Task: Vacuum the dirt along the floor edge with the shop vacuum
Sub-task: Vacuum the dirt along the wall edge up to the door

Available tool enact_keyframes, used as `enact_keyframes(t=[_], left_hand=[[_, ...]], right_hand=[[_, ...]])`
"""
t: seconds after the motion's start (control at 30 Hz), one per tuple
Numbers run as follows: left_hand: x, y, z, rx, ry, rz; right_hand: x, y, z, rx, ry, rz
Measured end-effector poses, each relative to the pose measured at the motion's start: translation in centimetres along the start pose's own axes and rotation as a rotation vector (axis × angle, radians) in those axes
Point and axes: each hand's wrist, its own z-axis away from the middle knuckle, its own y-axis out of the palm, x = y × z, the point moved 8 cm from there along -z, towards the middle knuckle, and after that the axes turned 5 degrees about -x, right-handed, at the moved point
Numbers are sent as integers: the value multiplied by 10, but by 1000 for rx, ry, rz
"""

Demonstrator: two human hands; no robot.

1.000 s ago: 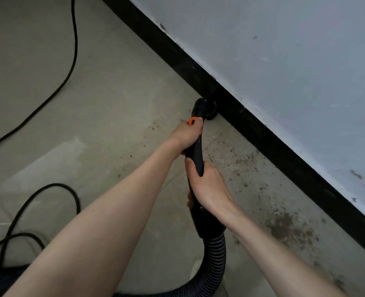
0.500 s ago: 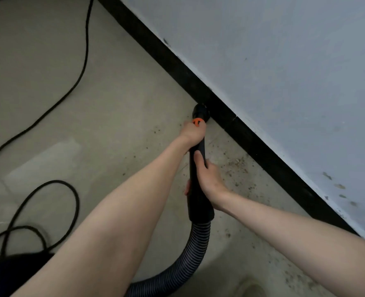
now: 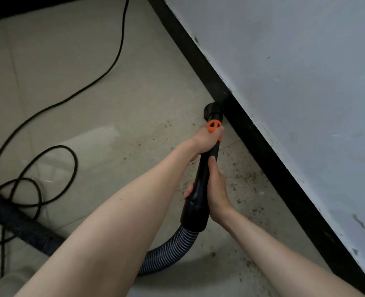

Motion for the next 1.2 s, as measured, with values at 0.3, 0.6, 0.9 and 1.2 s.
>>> enact_keyframes(t=[0.3, 0.6, 0.9, 1.2], left_hand=[[49, -69, 51, -219, -84, 123], [124, -151, 93, -499, -147, 590], [218, -201, 141, -514, -281, 679], [243, -198, 159, -503, -228, 649]], right_hand=[[-19, 51, 45, 225, 37, 114], [-21, 111, 75, 449, -219, 713], [-81, 179, 118, 566, -87, 823], [-108, 175, 145, 539, -92, 835]])
